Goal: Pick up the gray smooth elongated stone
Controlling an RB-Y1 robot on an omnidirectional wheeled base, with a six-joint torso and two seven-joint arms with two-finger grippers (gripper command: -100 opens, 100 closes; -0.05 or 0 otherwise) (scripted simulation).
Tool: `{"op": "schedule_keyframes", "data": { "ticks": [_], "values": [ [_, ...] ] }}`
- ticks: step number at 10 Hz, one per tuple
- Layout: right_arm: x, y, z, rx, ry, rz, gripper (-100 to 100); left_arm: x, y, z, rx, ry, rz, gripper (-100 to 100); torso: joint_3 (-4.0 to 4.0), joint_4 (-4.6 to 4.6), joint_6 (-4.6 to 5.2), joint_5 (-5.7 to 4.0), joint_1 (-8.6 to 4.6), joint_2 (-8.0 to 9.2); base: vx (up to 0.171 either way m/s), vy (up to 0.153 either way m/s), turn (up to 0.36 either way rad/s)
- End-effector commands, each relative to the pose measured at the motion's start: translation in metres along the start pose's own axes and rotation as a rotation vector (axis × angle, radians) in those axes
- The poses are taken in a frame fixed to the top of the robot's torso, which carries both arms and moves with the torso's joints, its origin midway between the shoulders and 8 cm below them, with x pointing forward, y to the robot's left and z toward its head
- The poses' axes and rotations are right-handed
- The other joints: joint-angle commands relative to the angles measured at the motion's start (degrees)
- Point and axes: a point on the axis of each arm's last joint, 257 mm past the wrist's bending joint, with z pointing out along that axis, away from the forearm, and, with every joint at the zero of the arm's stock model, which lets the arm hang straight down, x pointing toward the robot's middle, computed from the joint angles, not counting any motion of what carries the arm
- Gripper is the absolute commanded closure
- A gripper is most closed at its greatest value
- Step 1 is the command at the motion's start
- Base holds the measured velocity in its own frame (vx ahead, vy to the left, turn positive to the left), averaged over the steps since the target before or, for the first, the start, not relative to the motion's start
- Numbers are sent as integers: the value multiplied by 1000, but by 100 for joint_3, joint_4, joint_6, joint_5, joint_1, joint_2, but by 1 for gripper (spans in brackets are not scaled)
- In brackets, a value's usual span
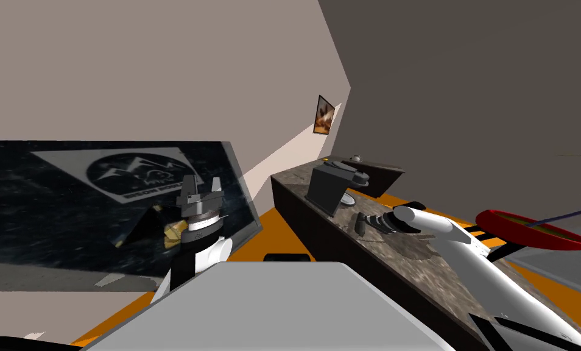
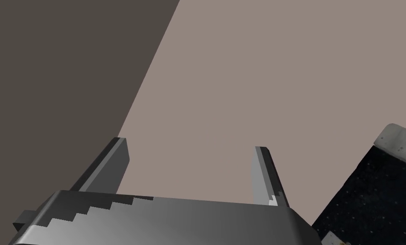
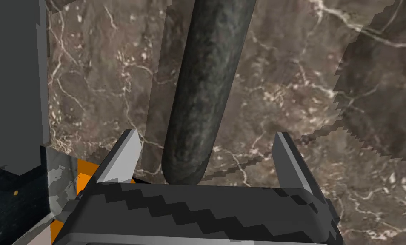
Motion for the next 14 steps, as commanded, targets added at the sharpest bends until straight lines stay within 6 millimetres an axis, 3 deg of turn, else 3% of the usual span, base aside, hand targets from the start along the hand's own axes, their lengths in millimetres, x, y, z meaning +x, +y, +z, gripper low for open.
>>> {"op": "schedule_keyframes", "data": {
  "ticks": [1,6,8,9,10,14],
  "values": [
    [-7,1,1,-1,-33,33,-100,0,0,0,0,0,0,0,0,0,0,0,0,0,98,-19,-20],
    [-54,6,9,-18,-219,207,-100,0,0,0,0,0,0,0,-11,-5,-1,-4,-14,-19,159,-32,-75],
    [-55,6,10,-18,-223,211,-100,0,0,0,0,0,0,0,2,0,0,-3,-12,5,63,-10,-39],
    [-56,6,10,-19,-227,214,0,0,0,0,0,0,0,0,17,6,-1,-2,-5,31,0,0,0],
    [-62,20,12,-22,-225,225,-100,0,0,0,0,0,0,0,26,10,0,-1,-3,46,8,19,109],
    [-70,39,14,-22,-219,247,-100,0,0,0,0,0,0,0,28,11,0,1,4,50,14,19,73]
  ]
}}
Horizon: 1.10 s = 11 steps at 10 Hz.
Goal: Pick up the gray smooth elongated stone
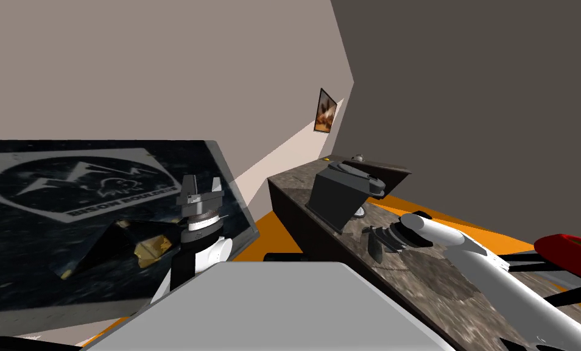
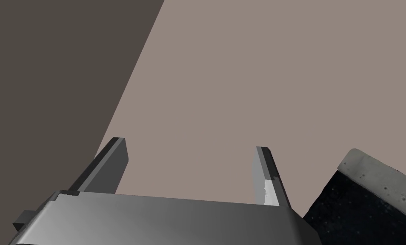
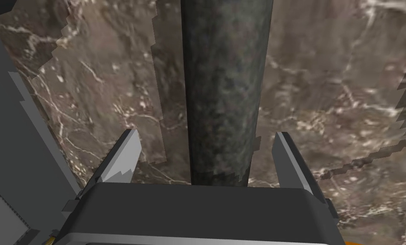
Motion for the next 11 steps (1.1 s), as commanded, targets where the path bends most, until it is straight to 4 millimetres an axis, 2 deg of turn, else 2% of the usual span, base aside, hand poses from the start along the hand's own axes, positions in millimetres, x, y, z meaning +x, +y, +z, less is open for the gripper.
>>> {"op": "schedule_keyframes", "data": {
  "ticks": [1,5,6,7,11],
  "values": [
    [-1,11,3,1,6,13,-100,0,0,0,0,0,0,0,0,0,0,0,0,0,13,20,85],
    [-5,40,5,-2,15,51,-100,0,0,0,0,0,0,0,-1,0,1,0,0,-2,17,19,84],
    [-5,35,5,-3,10,45,-100,0,0,0,0,0,0,0,-1,0,0,0,-1,-2,8,6,13],
    [-4,35,5,-1,13,46,100,0,0,0,0,0,0,0,0,0,1,-1,-4,0,0,-1,-16],
    [-5,35,5,-2,12,46,100,0,0,0,0,0,0,0,3,2,0,0,-5,4,0,0,0]
  ]
}}
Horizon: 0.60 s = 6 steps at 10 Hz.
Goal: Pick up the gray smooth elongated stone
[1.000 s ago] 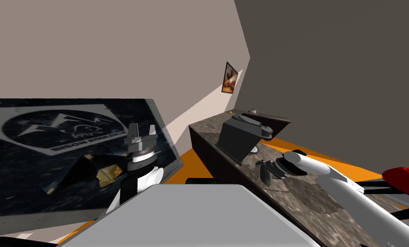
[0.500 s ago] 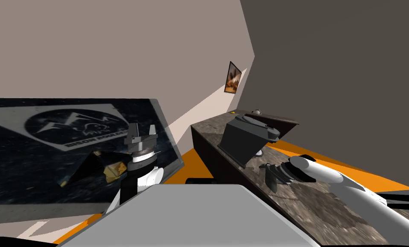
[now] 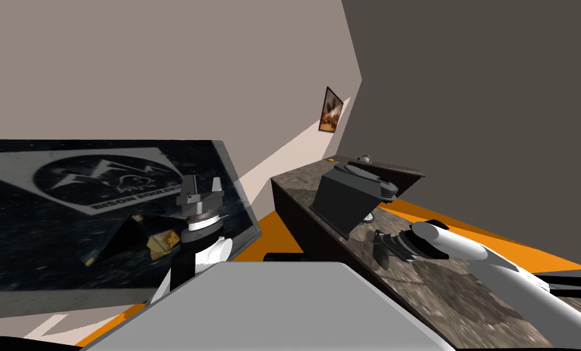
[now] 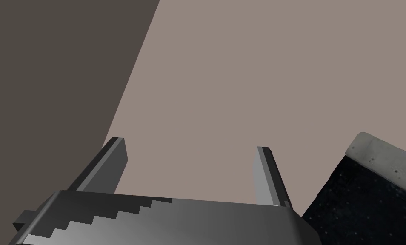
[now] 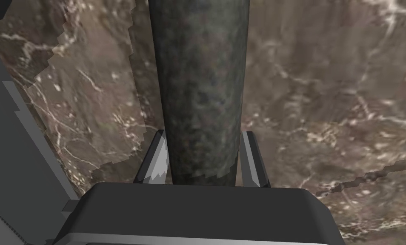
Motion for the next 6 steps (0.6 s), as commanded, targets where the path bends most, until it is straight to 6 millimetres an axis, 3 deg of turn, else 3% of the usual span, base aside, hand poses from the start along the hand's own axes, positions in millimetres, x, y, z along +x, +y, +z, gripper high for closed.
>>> {"op": "schedule_keyframes", "data": {
  "ticks": [1,2,6],
  "values": [
    [0,0,0,0,0,0,0,0,0,0,0,0,0,0,0,0,0,0,0,0,0,0,0],
    [1,-10,-1,2,-3,-15,100,0,0,0,0,0,0,0,0,0,0,1,1,0,-12,-18,-121],
    [5,-39,-4,4,-10,-49,100,0,0,0,0,0,0,0,7,4,2,4,-3,11,-21,-23,-91]
  ]
}}
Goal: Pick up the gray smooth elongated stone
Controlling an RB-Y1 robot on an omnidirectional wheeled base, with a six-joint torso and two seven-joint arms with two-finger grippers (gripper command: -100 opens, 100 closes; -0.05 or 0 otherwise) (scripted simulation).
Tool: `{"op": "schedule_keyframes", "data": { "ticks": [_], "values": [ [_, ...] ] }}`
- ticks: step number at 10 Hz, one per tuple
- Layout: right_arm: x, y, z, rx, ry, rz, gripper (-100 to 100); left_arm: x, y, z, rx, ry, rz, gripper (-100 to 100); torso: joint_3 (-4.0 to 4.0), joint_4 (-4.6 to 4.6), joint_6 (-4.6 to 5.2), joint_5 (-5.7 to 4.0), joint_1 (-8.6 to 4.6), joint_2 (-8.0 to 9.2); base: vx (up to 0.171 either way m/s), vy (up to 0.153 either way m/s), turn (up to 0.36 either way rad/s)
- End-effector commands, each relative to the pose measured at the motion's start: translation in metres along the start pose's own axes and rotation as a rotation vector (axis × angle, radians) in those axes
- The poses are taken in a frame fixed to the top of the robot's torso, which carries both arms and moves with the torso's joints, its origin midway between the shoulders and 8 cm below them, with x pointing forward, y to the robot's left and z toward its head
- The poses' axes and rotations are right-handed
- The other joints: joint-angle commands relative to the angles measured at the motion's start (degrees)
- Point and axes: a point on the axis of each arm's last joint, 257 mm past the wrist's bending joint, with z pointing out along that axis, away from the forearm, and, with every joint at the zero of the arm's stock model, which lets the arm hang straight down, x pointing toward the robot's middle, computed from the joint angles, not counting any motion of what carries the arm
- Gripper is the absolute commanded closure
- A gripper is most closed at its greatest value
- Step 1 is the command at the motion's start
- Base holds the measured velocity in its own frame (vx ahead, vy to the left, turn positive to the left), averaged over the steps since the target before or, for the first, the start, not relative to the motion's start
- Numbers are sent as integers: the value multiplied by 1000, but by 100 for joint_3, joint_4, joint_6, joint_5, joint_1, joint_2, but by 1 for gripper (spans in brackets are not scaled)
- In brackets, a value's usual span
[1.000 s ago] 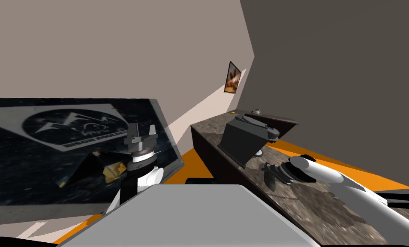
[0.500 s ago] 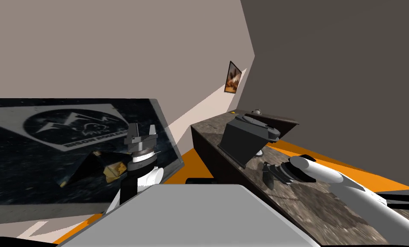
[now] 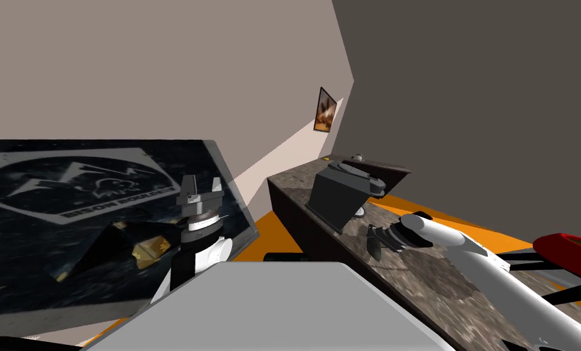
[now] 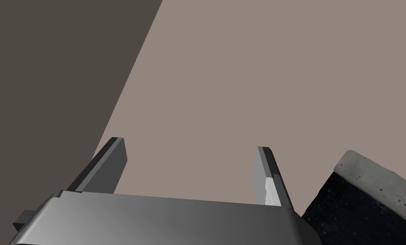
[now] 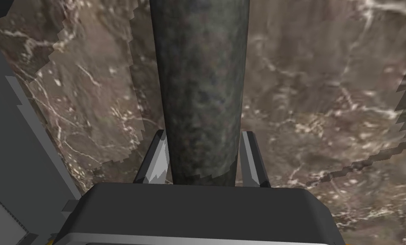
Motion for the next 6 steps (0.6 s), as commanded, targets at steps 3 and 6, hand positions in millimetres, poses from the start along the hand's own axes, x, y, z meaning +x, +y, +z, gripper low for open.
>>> {"op": "schedule_keyframes", "data": {
  "ticks": [3,6],
  "values": [
    [4,-25,-5,-2,-7,-25,100,0,0,0,0,0,0,0,0,0,0,2,4,-2,-13,-20,-85],
    [5,-28,-5,-2,-8,-28,0,0,0,0,0,0,0,0,-1,0,1,5,10,-2,-6,-8,-29]
  ]
}}
